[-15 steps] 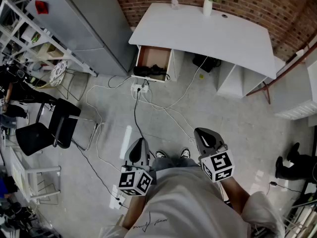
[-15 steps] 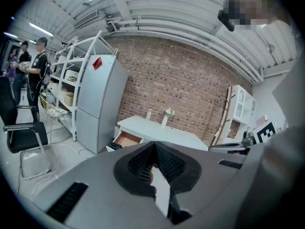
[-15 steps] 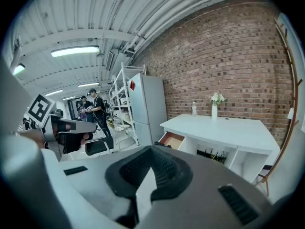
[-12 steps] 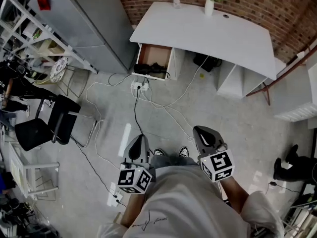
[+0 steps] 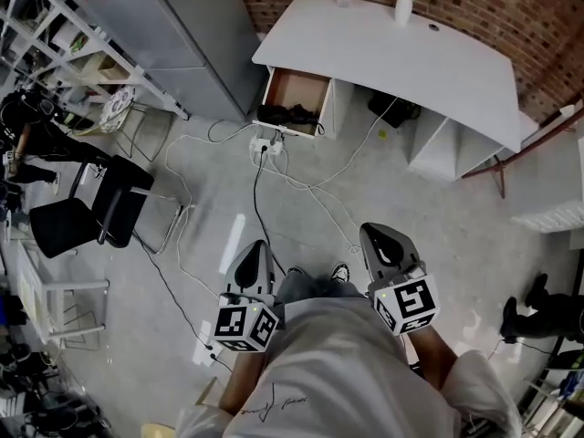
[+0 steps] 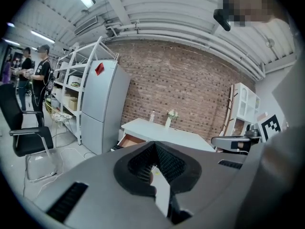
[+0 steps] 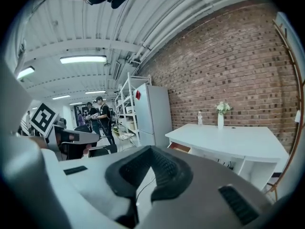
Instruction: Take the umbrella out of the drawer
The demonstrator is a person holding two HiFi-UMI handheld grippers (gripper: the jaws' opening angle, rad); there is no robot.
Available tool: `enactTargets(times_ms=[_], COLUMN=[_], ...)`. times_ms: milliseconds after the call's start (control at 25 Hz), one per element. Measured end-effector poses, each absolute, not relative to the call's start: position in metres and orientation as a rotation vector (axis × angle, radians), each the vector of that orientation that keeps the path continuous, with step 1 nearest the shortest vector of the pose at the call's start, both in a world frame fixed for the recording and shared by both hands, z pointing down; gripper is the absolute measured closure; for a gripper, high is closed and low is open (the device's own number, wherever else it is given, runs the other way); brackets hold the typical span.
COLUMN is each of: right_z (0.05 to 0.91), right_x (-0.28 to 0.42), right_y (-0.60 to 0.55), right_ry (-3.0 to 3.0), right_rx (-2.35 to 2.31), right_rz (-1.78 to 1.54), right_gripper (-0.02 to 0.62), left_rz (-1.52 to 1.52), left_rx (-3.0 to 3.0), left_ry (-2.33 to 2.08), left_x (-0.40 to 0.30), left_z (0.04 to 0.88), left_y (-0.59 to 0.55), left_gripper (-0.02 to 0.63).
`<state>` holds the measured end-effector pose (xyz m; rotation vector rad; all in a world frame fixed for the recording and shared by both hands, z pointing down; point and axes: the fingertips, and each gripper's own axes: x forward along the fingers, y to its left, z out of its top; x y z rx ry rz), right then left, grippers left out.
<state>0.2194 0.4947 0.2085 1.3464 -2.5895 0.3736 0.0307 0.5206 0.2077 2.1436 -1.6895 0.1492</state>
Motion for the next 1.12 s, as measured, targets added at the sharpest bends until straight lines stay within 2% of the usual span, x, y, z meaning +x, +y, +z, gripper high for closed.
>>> enactTargets(times_ms=[520, 1120], right_z=[0.212, 0.212], right_x=[0.171, 0.081], right_y=[0.474, 0.394], right_ry=[-2.621, -2.582], right_rx=[1.211, 1.149], right_rz=[0.392, 0.403], right_gripper=[0.581, 0.58], left_rz=[0.096, 0.088], left_rx=[2.071, 2.109], left_ry=[-1.725, -1.679], left_x=[-0.008, -0.084], left_z=[0.21, 0.203], left_y=[0.507, 0.411], left_gripper=[0.589, 0.589])
